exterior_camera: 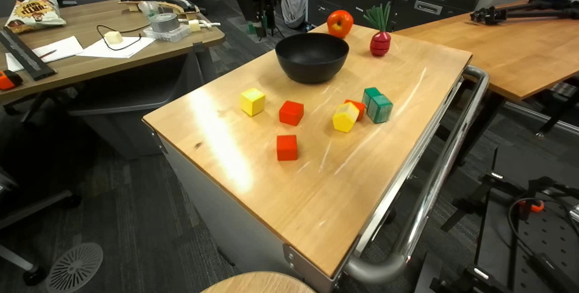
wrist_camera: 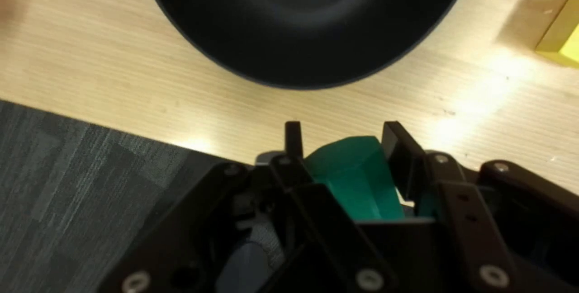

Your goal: Move the apple to the top right corner of the countertop, place all the blocks inside the black bowl, put the radish in the bowl

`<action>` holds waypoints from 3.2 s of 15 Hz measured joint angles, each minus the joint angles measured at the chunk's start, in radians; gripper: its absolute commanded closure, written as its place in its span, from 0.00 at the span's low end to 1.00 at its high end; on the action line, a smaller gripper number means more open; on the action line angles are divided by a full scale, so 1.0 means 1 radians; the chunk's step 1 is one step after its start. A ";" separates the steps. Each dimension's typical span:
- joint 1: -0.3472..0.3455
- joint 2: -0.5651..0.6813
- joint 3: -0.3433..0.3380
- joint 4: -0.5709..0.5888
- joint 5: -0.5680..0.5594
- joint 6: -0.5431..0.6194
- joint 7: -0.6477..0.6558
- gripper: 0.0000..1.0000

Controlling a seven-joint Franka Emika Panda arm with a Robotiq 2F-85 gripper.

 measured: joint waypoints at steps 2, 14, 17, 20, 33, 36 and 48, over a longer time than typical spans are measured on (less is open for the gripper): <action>-0.020 -0.060 -0.003 -0.093 0.010 0.000 0.054 0.78; -0.093 -0.361 -0.078 -0.682 0.110 0.063 0.154 0.24; -0.093 -0.438 -0.076 -0.813 0.111 0.203 0.140 0.03; -0.090 -0.528 -0.074 -0.925 0.111 0.345 0.119 0.00; 0.052 -0.694 0.042 -1.015 0.115 0.585 -0.084 0.00; 0.081 -0.635 0.062 -0.973 0.132 0.575 -0.083 0.00; 0.112 -0.495 0.062 -0.931 0.133 0.576 0.133 0.00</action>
